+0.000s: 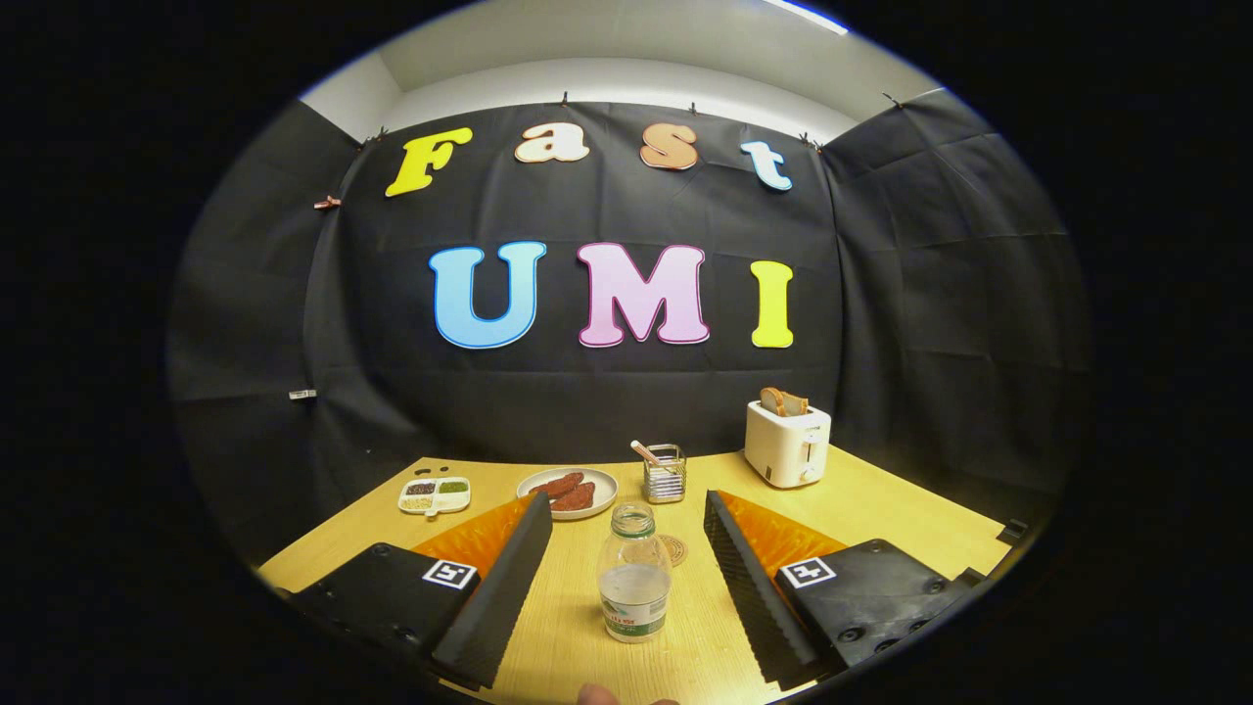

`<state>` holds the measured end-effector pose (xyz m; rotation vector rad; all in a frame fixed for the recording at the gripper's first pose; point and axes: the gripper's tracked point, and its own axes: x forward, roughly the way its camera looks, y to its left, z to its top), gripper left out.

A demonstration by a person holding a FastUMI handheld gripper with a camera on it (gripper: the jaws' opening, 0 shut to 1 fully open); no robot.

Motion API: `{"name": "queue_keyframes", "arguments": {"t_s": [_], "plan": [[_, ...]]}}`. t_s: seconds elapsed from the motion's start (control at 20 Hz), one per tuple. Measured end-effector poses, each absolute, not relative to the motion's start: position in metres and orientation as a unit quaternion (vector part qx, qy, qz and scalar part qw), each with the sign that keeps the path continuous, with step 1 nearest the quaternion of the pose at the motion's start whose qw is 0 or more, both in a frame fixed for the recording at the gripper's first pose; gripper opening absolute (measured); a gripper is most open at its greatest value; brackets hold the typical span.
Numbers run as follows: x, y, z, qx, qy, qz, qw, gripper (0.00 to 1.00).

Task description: Take the bottle from table, then pour the juice into the cup, finally place the bottle on the coaster

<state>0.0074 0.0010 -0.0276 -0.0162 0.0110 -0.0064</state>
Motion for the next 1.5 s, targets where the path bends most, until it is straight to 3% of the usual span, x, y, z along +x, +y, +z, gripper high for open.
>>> {"name": "queue_keyframes", "arguments": {"t_s": [0.7,1.15,1.25,1.5], "plan": [[0.050,-0.005,-0.143,-0.018,0.006,-0.009,1.000,0.96],[0.082,-0.008,-0.180,-0.025,0.007,-0.022,0.999,0.96],[0.082,-0.008,-0.180,-0.023,0.010,-0.028,0.999,0.77],[0.079,-0.005,-0.159,-0.017,0.009,-0.022,1.000,0.75]]}}
